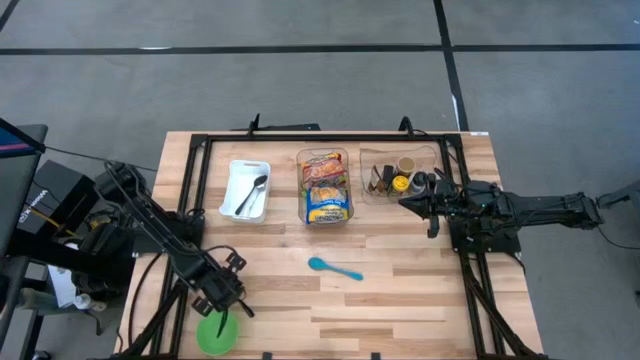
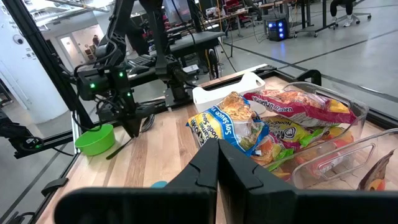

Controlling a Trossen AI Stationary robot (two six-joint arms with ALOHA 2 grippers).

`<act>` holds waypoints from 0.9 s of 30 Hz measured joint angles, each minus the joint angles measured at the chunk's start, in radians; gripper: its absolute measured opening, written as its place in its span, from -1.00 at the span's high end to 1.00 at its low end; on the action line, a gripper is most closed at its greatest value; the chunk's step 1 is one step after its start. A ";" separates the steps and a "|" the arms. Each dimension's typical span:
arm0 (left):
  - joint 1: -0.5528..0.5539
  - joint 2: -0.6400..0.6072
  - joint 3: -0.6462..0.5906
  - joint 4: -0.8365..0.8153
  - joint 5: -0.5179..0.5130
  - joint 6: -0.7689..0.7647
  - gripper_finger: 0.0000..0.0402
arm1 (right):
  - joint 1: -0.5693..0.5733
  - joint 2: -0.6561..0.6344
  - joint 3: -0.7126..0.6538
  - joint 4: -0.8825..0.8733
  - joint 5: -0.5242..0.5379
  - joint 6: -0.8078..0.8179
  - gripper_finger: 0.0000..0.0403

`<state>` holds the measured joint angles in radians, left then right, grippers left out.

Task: Pick & Place Food Item
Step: Put the black spoon into the white bin

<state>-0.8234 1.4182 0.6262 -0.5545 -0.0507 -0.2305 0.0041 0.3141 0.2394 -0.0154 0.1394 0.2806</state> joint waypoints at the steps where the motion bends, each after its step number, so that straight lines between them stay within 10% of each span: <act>1: 0.000 0.015 0.000 -0.001 0.005 -0.005 0.57 | 0.000 0.000 0.000 0.000 0.000 0.000 1.00; 27: 0.000 0.012 -0.002 -0.007 -0.079 -0.002 0.57 | 0.000 0.000 0.000 0.000 0.000 0.000 1.00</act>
<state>-0.8234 1.4300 0.6243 -0.5617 -0.1301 -0.2325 0.0040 0.3138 0.2394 -0.0154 0.1391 0.2806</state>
